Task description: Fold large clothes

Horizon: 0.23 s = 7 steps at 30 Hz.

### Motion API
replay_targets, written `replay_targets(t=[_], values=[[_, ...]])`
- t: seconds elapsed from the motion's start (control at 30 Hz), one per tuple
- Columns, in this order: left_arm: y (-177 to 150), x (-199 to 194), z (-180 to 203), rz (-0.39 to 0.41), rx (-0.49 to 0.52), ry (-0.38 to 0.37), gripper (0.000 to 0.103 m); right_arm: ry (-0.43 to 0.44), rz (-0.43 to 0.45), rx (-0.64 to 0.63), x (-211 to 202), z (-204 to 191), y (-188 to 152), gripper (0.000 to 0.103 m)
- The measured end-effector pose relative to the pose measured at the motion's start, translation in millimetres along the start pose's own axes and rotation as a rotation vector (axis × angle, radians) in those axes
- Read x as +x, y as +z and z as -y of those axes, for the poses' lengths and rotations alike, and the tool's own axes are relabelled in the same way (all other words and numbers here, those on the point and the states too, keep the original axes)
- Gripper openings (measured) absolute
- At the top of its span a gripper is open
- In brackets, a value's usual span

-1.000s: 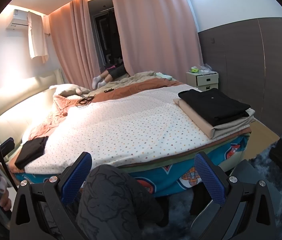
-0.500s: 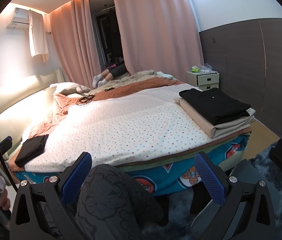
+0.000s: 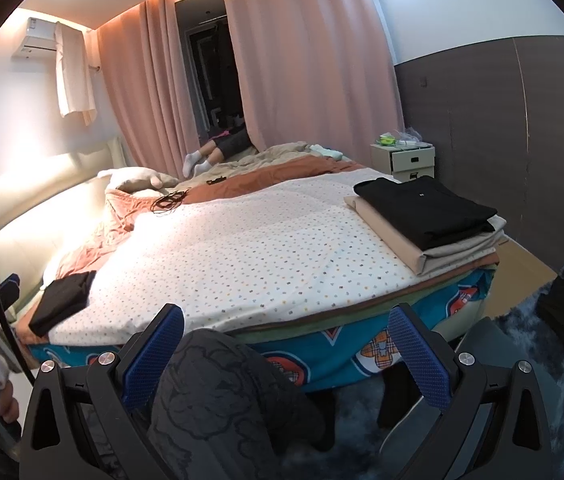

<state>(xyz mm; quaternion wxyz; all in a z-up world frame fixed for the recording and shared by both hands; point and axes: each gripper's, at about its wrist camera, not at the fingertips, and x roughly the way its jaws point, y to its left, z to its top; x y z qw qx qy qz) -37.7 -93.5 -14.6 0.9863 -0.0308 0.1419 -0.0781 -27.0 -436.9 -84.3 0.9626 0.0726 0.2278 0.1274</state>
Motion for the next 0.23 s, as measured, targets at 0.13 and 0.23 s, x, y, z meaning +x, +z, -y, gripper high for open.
replay_targets(t=[0.13, 0.23], values=[[0.2, -1.5, -3.1, -0.001, -0.014, 0.002, 0.103, 0.000, -0.001, -0.001, -0.3, 0.1, -0.1, 0.103], [0.2, -1.7, -5.5, -0.008, -0.024, 0.007, 0.103, 0.001, -0.002, -0.002, -1.1, 0.8, -0.3, 0.103]])
